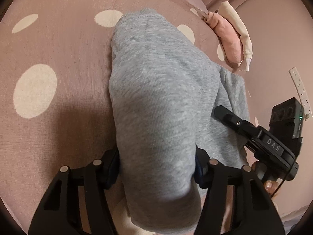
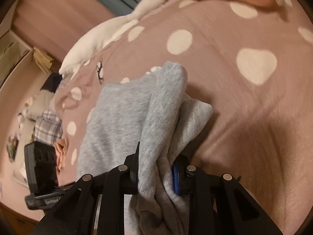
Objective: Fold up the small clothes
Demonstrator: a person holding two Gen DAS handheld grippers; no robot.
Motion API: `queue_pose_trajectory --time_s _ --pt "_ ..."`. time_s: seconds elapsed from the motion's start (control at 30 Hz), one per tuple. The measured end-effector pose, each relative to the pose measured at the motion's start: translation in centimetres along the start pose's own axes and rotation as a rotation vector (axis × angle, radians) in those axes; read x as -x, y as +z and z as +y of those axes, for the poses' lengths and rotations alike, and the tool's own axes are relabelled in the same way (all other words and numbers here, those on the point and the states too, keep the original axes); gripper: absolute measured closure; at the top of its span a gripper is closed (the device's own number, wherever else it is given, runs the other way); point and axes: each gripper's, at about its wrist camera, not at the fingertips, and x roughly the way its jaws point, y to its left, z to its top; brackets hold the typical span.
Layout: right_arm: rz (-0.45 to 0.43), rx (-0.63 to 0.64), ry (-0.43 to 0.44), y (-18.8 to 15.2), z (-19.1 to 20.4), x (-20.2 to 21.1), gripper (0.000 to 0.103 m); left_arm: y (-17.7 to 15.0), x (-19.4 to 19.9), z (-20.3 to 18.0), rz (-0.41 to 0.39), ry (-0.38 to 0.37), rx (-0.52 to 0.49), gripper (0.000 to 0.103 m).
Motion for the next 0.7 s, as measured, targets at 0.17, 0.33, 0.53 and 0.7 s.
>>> queue_pose_trajectory --time_s 0.17,0.33,0.53,0.7 --pt "-0.044 0.032 0.012 -0.3 0.8 1.1 0.078 -0.3 1.1 -1.0 -0.025 0.030 -0.063 0.044" --pt "-0.076 0.059 0.015 -0.8 1.7 2.5 0.078 -1.1 2.1 -2.2 -0.041 0.039 -0.117 0.044" --pt "-0.113 0.089 0.016 -1.7 2.7 4.9 0.078 -2.6 3.4 -3.3 -0.057 0.034 -0.157 0.043" --pt "-0.130 0.110 0.010 -2.7 3.6 6.3 0.078 -3.8 4.5 -4.3 -0.073 0.044 -0.186 0.043"
